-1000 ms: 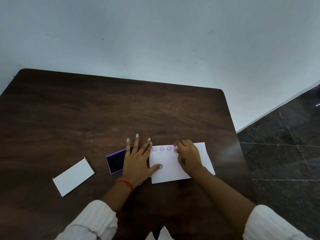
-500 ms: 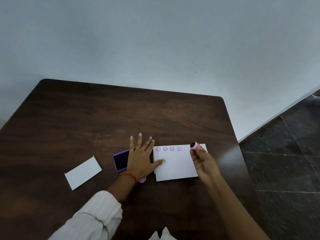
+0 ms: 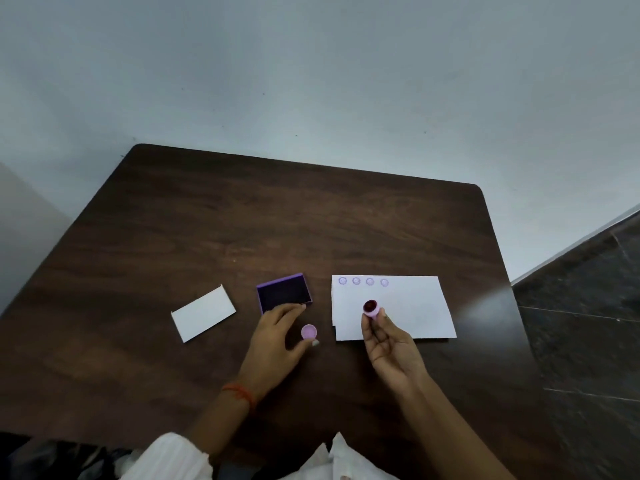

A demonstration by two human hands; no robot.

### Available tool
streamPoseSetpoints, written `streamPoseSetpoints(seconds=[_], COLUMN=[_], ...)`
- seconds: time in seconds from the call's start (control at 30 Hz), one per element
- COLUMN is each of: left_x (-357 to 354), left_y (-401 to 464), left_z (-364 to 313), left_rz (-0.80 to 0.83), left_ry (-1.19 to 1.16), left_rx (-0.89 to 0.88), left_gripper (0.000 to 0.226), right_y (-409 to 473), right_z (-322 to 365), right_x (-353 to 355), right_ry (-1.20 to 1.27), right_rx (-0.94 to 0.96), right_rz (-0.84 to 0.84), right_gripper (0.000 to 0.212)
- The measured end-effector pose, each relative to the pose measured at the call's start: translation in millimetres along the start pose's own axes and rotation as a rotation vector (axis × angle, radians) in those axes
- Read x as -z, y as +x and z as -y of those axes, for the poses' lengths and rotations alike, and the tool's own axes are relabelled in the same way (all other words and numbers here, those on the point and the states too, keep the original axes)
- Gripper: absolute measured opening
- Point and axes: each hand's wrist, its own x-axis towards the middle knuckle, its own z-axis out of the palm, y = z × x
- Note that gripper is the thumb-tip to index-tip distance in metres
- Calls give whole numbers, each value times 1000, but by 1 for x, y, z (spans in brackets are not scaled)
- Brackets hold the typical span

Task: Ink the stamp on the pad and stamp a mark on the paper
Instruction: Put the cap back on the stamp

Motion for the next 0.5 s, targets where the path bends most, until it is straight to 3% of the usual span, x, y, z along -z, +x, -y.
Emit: streamPoseSetpoints(seconds=[0.23, 0.5], left_x=[-18, -18], left_y=[-3, 2], left_z=[1, -3], left_rz=[37, 17], left_ry=[7, -29], left_rx=[139, 163], left_gripper=[59, 27], right_y=[1, -1], right_z=[-13, -20], right_x=[0, 1], right_ry=[-61, -88], right_rx=[-22, -59], right_rz=[16, -2], right_gripper=[13, 11])
